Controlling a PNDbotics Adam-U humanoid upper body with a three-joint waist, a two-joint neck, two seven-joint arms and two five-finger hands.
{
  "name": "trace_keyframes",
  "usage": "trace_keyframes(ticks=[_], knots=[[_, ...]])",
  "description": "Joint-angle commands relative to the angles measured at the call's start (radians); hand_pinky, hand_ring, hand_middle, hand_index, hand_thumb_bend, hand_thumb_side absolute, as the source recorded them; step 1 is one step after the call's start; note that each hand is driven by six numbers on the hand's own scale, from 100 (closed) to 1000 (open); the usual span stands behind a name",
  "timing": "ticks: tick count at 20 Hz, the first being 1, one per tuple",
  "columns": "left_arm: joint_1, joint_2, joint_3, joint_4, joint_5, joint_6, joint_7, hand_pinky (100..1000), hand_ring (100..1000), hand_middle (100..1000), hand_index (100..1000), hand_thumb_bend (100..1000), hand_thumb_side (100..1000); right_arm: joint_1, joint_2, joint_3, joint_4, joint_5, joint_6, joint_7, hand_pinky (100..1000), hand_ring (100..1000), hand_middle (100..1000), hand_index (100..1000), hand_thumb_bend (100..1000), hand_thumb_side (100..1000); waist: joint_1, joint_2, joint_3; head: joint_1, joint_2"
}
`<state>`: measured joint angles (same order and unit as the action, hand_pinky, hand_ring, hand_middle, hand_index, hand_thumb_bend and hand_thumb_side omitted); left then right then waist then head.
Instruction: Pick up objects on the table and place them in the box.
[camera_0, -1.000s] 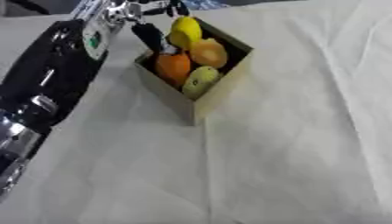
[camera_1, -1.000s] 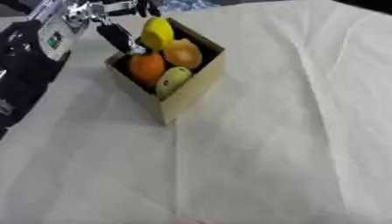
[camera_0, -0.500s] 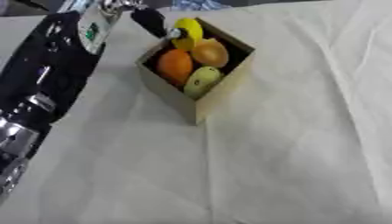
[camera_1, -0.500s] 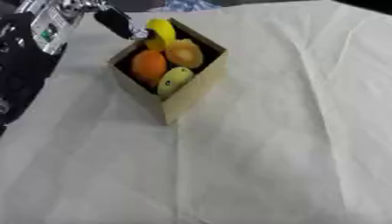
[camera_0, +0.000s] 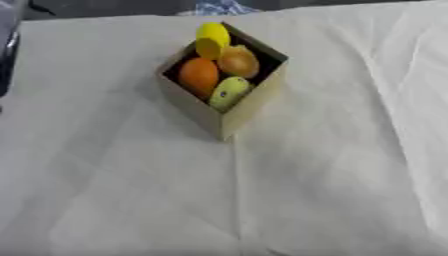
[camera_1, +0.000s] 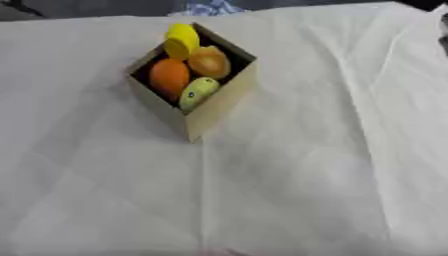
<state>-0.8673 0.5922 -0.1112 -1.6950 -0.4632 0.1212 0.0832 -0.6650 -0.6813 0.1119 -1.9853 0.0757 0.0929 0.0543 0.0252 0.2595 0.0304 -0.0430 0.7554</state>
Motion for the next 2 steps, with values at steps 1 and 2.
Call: trace_keyframes(ticks=[1, 2], knots=[[0.099, 0.074, 0.078, -0.171, 0.158, 0.057, 0.162, 779, 718, 702, 831, 306, 454, 0.0, 0.0, -0.019, -0.015, -0.016, -0.014, -0.047, 884, 722, 688, 785, 100, 523, -0.006, -0.023, 0.006, -0.011, 0.0], [0.15, 0.072, 0.101, -0.204, 0.205, 0.065, 0.211, 777, 715, 699, 830, 303, 477, 0.006, 0.009, -0.02, -0.015, -0.021, -0.019, -0.057, 884, 724, 697, 788, 100, 523, -0.009, -0.023, 0.009, -0.013, -0.001]])
